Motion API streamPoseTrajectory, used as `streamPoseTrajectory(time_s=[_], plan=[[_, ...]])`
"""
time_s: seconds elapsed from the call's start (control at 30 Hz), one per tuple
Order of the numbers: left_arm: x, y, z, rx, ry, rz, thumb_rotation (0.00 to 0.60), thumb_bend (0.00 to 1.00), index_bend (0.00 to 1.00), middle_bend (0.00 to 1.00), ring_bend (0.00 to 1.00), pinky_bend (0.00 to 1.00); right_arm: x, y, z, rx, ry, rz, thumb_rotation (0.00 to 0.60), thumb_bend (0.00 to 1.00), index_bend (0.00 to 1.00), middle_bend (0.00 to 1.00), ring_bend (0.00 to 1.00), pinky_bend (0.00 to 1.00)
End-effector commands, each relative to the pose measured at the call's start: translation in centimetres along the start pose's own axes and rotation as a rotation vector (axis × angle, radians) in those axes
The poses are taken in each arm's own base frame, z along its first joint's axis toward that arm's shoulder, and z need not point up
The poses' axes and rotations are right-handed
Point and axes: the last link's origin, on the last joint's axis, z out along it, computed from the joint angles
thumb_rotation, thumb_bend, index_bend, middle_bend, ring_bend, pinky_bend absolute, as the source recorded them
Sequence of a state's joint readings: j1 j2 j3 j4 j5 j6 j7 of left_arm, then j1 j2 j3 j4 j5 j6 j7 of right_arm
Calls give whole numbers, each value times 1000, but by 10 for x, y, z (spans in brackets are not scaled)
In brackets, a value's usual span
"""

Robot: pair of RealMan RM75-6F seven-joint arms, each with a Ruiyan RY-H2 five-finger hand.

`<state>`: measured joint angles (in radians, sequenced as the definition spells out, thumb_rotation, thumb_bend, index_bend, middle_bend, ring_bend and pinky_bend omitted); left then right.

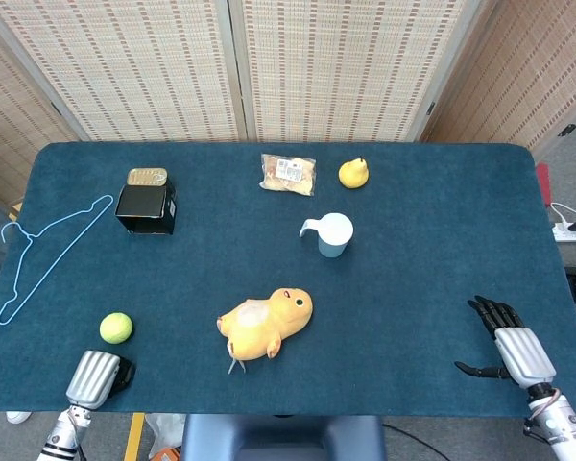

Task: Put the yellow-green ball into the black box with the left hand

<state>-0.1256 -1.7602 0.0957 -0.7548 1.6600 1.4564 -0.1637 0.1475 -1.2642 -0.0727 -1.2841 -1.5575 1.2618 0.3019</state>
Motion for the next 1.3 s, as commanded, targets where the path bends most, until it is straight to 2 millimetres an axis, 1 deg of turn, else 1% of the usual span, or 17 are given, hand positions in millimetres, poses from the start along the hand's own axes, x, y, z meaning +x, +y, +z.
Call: streamPoseTrajectory(time_s=[0.03, 0.4, 0.53, 0.6, 0.63, 0.67, 0.8, 1.23, 1.3], plan=[[2, 1, 8, -4, 11, -5, 600, 812, 1000, 1000, 1000, 1000, 0, 0, 0, -3, 0, 0, 454, 0, 0, 0, 0, 0], [7, 5, 47, -23, -17, -66, 600, 814, 1000, 1000, 1000, 1000, -2, -1, 3, -9, -7, -7, 455, 0, 0, 0, 0, 0], [8, 5, 53, -28, -16, -74, 600, 816, 1000, 1000, 1000, 1000, -3, -1, 5, -11, -12, -9, 453, 0, 0, 0, 0, 0], [10, 4, 65, -25, -12, -85, 600, 818, 1000, 1000, 1000, 1000, -3, -1, 6, -15, -15, -10, 452, 0, 0, 0, 0, 0], [14, 0, 81, -9, -6, -73, 600, 818, 1000, 1000, 1000, 1000, -3, -1, 6, -16, -16, -12, 453, 0, 0, 0, 0, 0], [15, -1, 88, -3, -8, -65, 600, 819, 1000, 1000, 1000, 1000, -4, -1, 7, -18, -17, -13, 453, 0, 0, 0, 0, 0], [18, -1, 105, 15, 1, -65, 600, 823, 1000, 1000, 1000, 1000, -4, -2, 8, -24, -16, -13, 453, 0, 0, 0, 0, 0], [18, 23, 156, 119, 10, -28, 600, 834, 1000, 1000, 1000, 1000, -5, -2, 11, -31, -26, -17, 453, 0, 0, 0, 0, 0], [20, 25, 165, 139, 19, -30, 600, 834, 1000, 1000, 1000, 1000, -5, -2, 11, -29, -28, -18, 453, 0, 0, 0, 0, 0]])
